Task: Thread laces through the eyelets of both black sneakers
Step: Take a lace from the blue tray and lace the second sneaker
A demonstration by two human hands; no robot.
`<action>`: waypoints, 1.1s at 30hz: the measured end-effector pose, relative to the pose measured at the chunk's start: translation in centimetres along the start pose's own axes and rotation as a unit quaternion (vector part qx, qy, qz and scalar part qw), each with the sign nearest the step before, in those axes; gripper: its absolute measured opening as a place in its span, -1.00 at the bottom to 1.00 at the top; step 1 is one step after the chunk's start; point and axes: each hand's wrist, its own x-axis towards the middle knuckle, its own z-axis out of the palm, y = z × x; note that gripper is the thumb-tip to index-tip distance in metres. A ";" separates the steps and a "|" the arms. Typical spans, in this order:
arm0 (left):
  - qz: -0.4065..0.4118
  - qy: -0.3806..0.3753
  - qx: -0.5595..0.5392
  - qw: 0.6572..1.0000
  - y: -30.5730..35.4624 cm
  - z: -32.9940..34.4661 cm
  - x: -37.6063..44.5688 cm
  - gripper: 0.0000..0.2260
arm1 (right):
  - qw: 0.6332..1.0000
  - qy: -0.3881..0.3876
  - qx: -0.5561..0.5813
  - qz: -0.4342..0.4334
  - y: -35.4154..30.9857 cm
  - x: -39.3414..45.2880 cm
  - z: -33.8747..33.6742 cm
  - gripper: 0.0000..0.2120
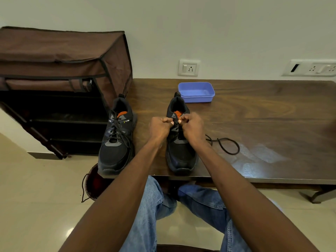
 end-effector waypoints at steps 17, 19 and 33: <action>0.016 -0.024 0.040 0.999 0.2 0.2 -0.3 -0.84 | 0.973 -0.064 0.194 0.111 0.9 0.5 -0.6 -0.84; 0.016 -0.021 0.034 0.999 0.2 0.2 -0.4 -0.85 | 0.964 -0.033 0.235 0.117 0.9 0.2 -0.2 -0.78; 0.060 -0.003 0.046 0.997 0.5 -0.4 -0.1 -0.89 | 0.997 -0.031 -0.044 -0.055 0.5 1.0 -1.5 -0.69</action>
